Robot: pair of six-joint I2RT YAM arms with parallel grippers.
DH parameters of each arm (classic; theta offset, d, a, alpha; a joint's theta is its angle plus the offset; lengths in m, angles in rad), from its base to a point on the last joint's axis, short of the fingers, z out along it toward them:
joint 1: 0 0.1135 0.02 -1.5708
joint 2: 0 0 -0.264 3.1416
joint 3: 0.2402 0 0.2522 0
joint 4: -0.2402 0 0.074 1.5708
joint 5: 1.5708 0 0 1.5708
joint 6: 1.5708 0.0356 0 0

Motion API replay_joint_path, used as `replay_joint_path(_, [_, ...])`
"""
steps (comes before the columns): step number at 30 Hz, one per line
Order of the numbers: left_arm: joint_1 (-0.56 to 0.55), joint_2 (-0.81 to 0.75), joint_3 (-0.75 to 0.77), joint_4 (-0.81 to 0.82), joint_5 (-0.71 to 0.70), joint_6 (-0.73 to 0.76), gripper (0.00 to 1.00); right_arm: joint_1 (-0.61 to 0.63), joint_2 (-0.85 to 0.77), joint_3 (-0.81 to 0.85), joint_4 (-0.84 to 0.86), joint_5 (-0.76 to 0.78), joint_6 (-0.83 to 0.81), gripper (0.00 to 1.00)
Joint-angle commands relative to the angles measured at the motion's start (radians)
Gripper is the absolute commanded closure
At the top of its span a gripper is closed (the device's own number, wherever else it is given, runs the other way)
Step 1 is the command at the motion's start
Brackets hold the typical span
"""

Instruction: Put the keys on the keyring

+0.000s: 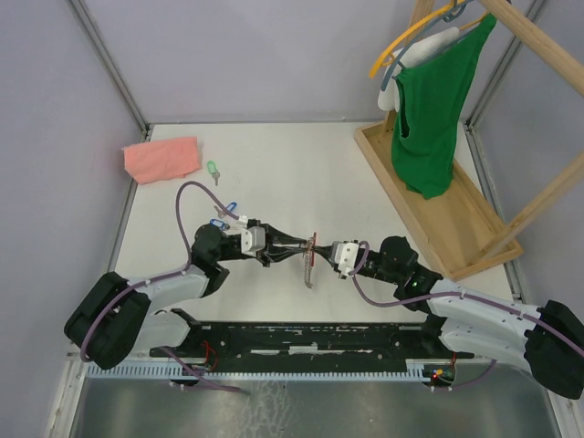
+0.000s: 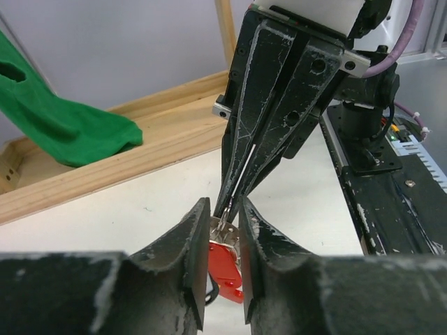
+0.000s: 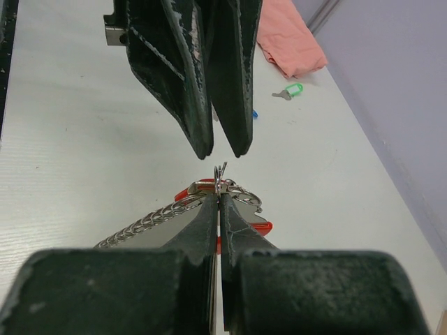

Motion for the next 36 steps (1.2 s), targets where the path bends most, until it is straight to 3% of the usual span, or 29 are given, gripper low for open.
replay_joint_path(1, [-0.004,0.029,0.081,-0.061,0.075,0.072,0.73,-0.005,-0.028,0.056,0.05,-0.031,0.004,1.0])
replay_joint_path(8, [-0.003,0.083,0.09,-0.073,0.081,0.045,0.85,-0.006,-0.038,0.058,0.071,-0.036,0.023,0.99])
replay_joint_path(17, [-0.004,0.089,0.047,0.009,0.092,-0.02,0.71,-0.008,-0.045,0.055,0.08,-0.039,0.037,0.99])
replay_joint_path(36, [-0.003,0.163,0.032,0.053,0.082,-0.062,0.71,-0.018,-0.034,0.052,0.183,-0.048,0.105,1.0])
